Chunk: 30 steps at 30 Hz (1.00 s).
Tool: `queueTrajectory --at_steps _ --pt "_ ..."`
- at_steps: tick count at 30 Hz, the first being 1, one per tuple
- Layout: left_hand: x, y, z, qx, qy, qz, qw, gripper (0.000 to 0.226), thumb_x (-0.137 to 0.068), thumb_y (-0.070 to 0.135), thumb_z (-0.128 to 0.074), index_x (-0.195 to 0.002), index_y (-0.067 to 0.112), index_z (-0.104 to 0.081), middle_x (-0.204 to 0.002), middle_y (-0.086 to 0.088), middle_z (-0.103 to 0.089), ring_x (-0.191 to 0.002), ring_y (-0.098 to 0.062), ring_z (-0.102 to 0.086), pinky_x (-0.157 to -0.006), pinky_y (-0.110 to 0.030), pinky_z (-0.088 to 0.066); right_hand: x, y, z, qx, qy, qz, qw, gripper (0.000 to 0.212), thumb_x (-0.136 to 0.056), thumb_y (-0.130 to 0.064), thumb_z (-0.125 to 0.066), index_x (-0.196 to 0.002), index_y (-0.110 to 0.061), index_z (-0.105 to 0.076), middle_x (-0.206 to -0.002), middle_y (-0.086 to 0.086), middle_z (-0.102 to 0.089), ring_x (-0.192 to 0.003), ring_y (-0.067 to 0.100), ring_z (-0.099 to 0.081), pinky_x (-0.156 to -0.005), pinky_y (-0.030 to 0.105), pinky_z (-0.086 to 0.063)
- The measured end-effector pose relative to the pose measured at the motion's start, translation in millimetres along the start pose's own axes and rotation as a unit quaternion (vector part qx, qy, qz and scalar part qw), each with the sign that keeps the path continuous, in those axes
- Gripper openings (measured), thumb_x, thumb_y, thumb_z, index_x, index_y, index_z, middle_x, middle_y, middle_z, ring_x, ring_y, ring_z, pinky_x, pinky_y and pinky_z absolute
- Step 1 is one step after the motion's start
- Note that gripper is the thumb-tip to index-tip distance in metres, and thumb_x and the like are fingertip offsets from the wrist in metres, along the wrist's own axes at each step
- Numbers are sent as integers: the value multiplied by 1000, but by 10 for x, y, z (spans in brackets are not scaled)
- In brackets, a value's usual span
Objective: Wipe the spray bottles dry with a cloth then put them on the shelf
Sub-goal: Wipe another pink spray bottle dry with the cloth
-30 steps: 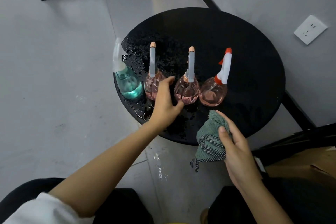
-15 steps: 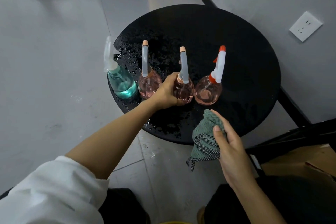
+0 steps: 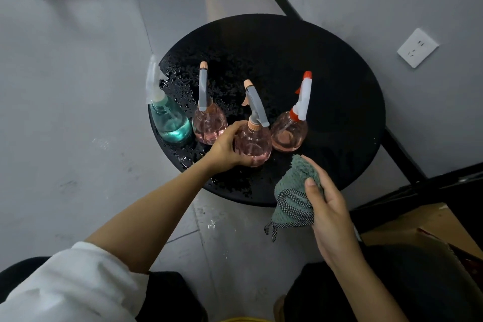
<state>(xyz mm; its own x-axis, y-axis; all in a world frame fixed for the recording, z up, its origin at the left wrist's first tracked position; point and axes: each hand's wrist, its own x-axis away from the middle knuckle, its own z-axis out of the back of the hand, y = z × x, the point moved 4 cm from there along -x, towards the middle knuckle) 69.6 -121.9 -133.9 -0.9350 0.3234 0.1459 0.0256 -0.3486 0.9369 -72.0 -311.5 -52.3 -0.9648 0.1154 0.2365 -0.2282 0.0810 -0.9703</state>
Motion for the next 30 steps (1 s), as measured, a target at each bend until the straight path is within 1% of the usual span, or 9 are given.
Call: queueTrajectory --at_steps 6,8,11,13,19,22,24,27,30 --pt "507 338 -48 180 7 30 983 75 -62 1 -86 -124 25 -50 -117 -3 -64 -106 -16 -66 -88 -25 -53 126 -275 61 14 4 36 999 36 -101 -14 -41 -128 -33 -56 -129 -10 -61 -123 8 -55 -109 46 -39" --pt "700 499 -75 227 8 31 973 73 -58 10 -87 -121 27 -53 -116 -6 -67 -107 -19 -66 -89 -27 -53 161 -420 35 26 5 65 998 35 -101 -16 -42 -129 -33 -55 -131 -10 -60 -124 9 -54 -109 46 -38" --pt "956 735 -121 313 -1 36 949 70 -59 16 -82 -122 27 -55 -119 -16 -67 -110 -30 -66 -93 -42 -52 214 -694 -80 65 -1 118 991 37 -97 -29 -44 -132 -36 -52 -135 -10 -56 -127 9 -50 -109 46 -38" --pt "1107 880 -162 352 -8 33 935 66 -63 18 -79 -124 23 -56 -120 -19 -65 -112 -37 -63 -98 -54 -48 263 -887 -180 92 -5 160 983 37 -99 -25 -43 -134 -34 -50 -136 -11 -55 -128 6 -49 -109 44 -38" --pt "1569 1268 -276 461 -9 25 887 78 -71 35 -77 -140 16 -45 -134 -19 -57 -118 -43 -56 -95 -59 -48 521 -1353 -573 214 9 330 919 40 -99 -15 -41 -139 -17 -45 -145 -1 -46 -135 9 -40 -110 40 -37" --pt "1778 1441 -315 475 -13 16 880 87 -70 53 -78 -142 19 -43 -139 -20 -52 -120 -40 -54 -94 -58 -46 677 -1416 -776 280 -28 341 897 45 -100 -17 -39 -144 -19 -40 -153 -6 -34 -144 10 -25 -116 39 -28" --pt "1894 1562 -331 476 -10 7 879 84 -71 63 -72 -142 26 -45 -141 -15 -51 -128 -40 -48 -97 -62 -44 794 -1422 -854 331 -52 335 881 48 -100 -20 -38 -147 -24 -35 -157 -12 -24 -147 8 -9 -119 28 -16" --pt "2047 1706 -336 477 5 -7 879 80 -64 75 -67 -132 33 -55 -136 -7 -56 -121 -35 -52 -89 -54 -52 998 -1466 -856 386 -82 312 864 56 -99 -40 -35 -152 -32 -18 -159 -18 -8 -145 0 10 -118 26 -6" --pt "2194 1824 -349 499 4 -26 866 68 -64 77 -63 -119 37 -66 -124 -3 -67 -109 -20 -65 -78 -38 -57 1253 -1534 -820 406 -109 307 854 59 -95 -51 -21 -151 -40 -9 -159 -23 1 -144 -4 12 -119 30 -7"
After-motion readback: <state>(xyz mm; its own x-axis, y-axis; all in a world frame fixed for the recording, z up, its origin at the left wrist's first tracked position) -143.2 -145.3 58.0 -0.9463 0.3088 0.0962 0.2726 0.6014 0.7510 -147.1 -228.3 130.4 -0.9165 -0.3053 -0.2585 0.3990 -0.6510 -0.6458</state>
